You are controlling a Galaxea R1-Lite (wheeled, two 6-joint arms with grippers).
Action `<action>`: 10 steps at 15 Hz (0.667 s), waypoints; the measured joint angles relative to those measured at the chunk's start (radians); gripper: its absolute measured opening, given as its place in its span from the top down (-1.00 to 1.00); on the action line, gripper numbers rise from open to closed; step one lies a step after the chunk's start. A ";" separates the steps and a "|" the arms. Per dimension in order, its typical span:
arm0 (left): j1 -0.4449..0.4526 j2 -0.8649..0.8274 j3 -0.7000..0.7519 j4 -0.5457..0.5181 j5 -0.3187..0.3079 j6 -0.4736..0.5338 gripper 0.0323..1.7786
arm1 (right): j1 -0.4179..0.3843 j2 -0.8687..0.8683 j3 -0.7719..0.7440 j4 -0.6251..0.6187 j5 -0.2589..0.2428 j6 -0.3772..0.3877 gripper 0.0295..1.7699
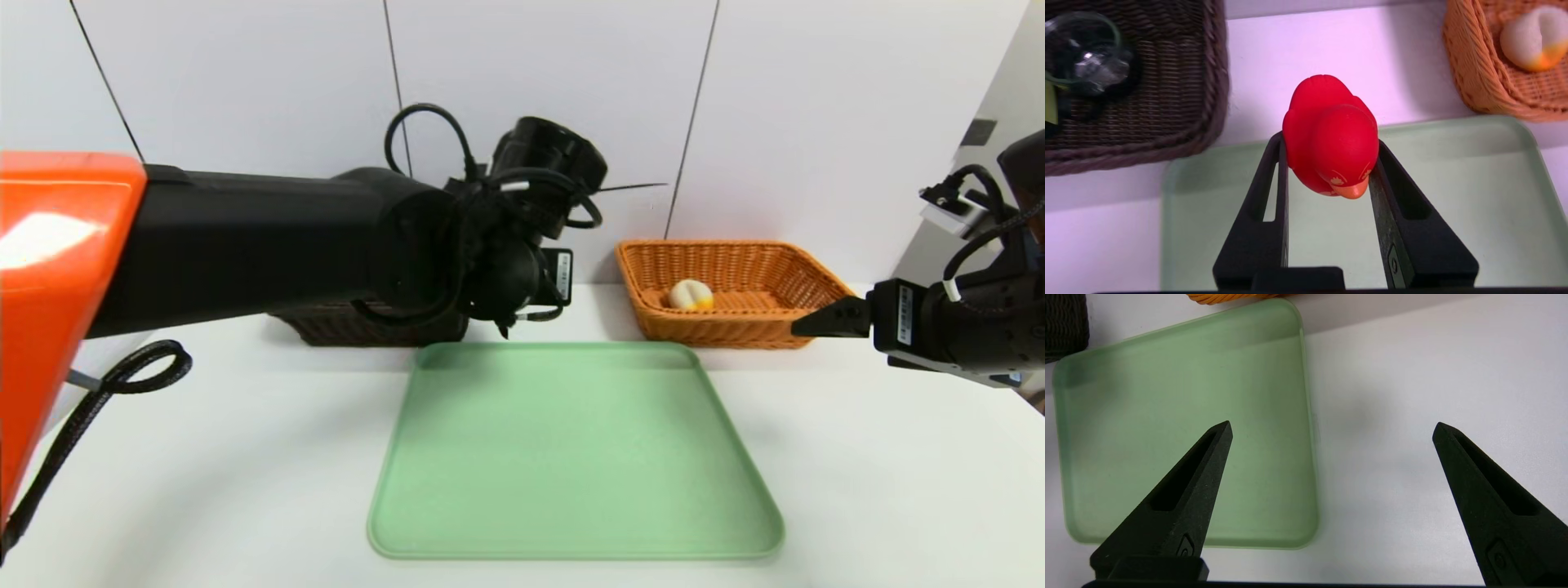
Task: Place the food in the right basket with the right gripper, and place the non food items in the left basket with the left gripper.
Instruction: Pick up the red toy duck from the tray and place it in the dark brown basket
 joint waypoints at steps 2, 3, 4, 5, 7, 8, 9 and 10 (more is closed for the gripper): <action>0.063 -0.018 -0.021 0.009 -0.027 -0.001 0.34 | 0.000 0.000 0.001 0.000 0.000 -0.001 -0.92; 0.096 -0.023 -0.037 0.015 -0.036 -0.001 0.34 | 0.000 0.000 0.001 0.000 0.000 -0.001 -0.92; 0.126 -0.025 -0.053 0.023 -0.039 0.000 0.34 | 0.000 0.000 0.001 0.000 0.000 -0.001 -0.92; 0.160 -0.024 -0.068 0.026 -0.040 0.000 0.34 | 0.000 0.000 0.001 -0.001 0.000 -0.001 -0.92; 0.227 -0.013 -0.088 0.026 -0.039 0.000 0.35 | 0.001 0.000 0.001 -0.001 0.000 -0.002 -0.92; 0.257 -0.001 -0.093 0.026 -0.040 0.000 0.35 | 0.001 0.000 0.001 -0.001 0.000 -0.002 -0.92; 0.278 0.012 -0.097 0.027 -0.045 0.002 0.35 | 0.001 0.001 0.001 -0.002 -0.001 -0.003 -0.92; 0.296 0.026 -0.101 0.027 -0.058 0.006 0.35 | 0.001 0.001 0.001 -0.003 -0.001 -0.004 -0.92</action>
